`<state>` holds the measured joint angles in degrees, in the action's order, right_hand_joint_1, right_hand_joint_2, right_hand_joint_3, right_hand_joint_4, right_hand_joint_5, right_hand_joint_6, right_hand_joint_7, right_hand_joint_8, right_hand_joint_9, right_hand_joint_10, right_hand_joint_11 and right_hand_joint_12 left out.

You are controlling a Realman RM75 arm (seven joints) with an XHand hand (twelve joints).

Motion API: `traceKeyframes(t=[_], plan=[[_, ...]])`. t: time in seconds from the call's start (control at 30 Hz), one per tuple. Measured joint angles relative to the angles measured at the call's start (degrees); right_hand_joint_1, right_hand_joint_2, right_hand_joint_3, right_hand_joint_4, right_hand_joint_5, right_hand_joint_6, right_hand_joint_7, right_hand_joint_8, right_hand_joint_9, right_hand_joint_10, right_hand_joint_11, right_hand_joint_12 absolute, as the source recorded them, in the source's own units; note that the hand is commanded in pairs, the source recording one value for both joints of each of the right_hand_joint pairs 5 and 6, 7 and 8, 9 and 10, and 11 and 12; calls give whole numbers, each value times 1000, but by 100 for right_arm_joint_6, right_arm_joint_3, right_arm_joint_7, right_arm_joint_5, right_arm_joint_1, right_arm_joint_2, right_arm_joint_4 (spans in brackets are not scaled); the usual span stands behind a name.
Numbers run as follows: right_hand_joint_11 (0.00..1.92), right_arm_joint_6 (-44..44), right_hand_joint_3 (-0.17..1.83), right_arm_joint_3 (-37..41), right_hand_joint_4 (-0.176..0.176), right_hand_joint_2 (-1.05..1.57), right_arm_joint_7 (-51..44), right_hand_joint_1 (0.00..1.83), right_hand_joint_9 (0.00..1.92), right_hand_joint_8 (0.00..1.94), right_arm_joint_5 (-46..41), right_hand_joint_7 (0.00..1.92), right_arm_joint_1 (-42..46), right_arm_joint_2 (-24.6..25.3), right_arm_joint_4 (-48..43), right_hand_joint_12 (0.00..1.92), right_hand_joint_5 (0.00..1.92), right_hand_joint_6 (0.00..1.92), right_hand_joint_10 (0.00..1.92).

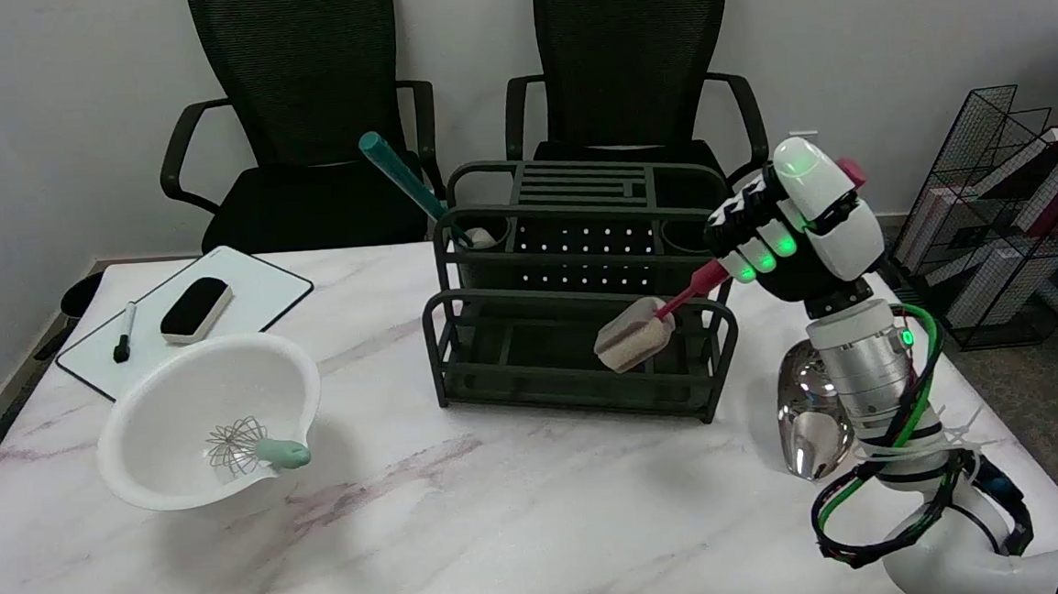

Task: Place the pink sponge bottle brush into the kitchen storage rack.

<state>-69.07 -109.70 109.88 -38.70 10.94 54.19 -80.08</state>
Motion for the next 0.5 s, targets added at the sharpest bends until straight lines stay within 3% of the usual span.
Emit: traceKeyframes(t=[0.5], plan=[[1920, 35, 801, 107, 0, 1571, 467, 877, 1920, 1920, -49, 1920, -82, -14, 356, 1920, 1920, 1920, 1920]])
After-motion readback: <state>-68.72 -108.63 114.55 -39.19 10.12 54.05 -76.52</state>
